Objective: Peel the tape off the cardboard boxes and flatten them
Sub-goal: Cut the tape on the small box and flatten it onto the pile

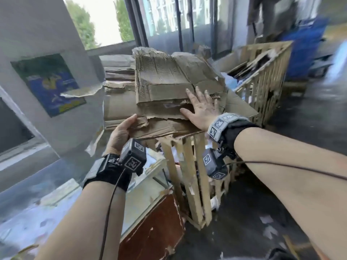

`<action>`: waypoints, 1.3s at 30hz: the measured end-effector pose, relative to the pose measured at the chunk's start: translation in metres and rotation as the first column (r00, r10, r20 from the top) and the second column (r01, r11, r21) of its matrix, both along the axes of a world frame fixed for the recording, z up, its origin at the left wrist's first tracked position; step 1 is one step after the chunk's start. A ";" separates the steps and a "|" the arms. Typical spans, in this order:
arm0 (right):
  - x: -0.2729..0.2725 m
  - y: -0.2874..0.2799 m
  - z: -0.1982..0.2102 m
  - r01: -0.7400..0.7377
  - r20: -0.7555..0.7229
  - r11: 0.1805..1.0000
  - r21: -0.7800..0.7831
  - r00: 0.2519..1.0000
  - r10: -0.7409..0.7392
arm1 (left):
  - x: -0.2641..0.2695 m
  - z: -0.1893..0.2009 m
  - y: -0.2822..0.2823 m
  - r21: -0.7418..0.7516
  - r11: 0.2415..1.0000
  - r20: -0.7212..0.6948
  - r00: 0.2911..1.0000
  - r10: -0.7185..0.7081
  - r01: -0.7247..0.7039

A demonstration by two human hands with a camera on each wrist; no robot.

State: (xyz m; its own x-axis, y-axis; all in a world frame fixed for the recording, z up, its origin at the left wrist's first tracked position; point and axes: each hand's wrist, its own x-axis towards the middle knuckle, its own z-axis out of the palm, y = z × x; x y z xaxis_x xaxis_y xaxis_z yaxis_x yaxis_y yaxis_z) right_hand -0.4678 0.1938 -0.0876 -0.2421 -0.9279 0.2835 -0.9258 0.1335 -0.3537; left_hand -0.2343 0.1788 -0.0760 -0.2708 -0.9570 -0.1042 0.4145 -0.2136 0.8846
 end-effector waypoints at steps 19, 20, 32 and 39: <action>-0.329 0.048 -0.038 0.506 0.083 0.852 0.133 0.851 -0.519 | -0.382 -0.042 -0.098 0.084 0.850 0.195 0.828 -0.525 0.519; -0.342 0.047 -0.040 0.518 0.083 0.845 0.133 0.844 -0.530 | -0.397 -0.044 -0.099 0.080 0.840 0.198 0.817 -0.542 0.537; -0.438 0.020 -0.060 0.606 0.175 0.771 0.196 0.752 -0.636 | -0.514 -0.045 -0.135 0.104 0.763 0.229 0.731 -0.643 0.638; -0.473 -0.022 -0.079 0.641 0.151 0.729 0.240 0.717 -0.680 | -0.563 -0.067 -0.184 0.235 0.727 0.177 0.707 -0.684 0.645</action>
